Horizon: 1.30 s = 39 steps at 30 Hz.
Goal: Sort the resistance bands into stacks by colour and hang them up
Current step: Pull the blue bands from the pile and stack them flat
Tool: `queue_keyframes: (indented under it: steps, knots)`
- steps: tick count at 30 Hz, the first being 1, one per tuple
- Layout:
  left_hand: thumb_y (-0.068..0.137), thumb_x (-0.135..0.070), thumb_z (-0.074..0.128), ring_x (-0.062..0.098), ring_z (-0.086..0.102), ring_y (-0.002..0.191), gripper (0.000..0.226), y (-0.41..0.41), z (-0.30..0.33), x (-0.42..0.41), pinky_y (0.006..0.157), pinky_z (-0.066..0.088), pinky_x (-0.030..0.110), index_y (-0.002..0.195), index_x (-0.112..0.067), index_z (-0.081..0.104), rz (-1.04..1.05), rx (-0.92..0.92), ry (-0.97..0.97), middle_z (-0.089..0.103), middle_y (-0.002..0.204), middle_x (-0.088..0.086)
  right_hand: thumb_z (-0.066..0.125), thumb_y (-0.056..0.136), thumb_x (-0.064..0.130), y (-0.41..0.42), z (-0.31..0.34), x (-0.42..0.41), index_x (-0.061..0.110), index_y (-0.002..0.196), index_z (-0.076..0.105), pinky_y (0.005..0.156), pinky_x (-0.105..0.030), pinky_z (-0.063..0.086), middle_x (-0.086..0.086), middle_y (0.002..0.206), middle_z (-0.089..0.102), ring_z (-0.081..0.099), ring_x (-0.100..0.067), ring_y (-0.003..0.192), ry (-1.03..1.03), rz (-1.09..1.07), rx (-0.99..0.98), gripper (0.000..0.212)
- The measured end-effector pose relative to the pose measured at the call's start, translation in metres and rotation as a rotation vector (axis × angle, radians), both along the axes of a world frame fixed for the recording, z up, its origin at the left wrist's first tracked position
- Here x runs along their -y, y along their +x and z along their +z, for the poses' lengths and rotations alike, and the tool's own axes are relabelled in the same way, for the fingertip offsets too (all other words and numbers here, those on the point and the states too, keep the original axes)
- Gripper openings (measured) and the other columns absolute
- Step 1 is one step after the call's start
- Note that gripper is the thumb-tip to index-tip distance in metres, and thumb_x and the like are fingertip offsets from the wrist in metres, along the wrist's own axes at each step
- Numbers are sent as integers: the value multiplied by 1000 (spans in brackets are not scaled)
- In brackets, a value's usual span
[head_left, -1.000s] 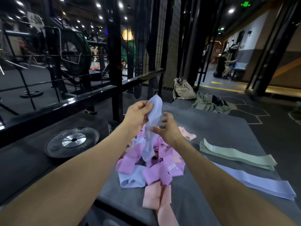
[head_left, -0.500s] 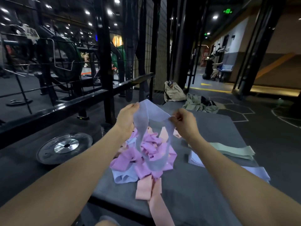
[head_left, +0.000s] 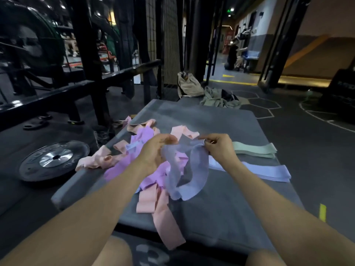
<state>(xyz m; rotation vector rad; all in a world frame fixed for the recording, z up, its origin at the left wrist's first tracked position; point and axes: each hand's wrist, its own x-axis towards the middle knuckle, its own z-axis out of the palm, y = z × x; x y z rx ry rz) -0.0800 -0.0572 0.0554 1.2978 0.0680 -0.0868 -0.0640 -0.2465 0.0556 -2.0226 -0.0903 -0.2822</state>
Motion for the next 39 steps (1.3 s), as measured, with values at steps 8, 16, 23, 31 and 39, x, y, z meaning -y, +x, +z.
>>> queue_keyframes:
  steps: [8,16,23,31,39]
  knots:
    - [95,-15,51,17,49,75,12,17,-43,32,67,41,22,84,-12,54,-259,95,573,52,80,2,48,81,-6,10,-35,1,8,103,73,49,-10,36,-3,69,63,46,0,41,-39,-5,11,36]
    - [89,-19,62,18,54,77,7,32,-68,48,70,50,33,86,-18,56,-146,110,592,59,81,0,49,85,-7,16,-63,7,12,102,72,62,-19,44,4,59,64,49,-6,56,138,-17,-44,35]
    - [94,-12,52,21,51,78,19,34,-94,48,70,49,30,76,-17,53,3,62,392,55,80,6,55,84,-4,14,-78,15,7,99,73,62,-2,39,1,89,65,56,-5,72,-59,27,-78,26]
    - [89,-27,61,12,58,91,20,32,-100,57,71,45,9,104,-14,56,41,341,654,60,108,5,62,79,5,23,-65,3,17,78,67,63,-18,44,2,72,65,56,-9,64,-64,2,-56,13]
    - [89,-12,49,16,45,68,15,22,-89,48,59,32,22,77,-4,55,65,429,843,49,68,-1,69,81,10,20,-53,11,8,81,72,67,-29,48,-7,73,66,55,-13,67,-108,211,-158,3]
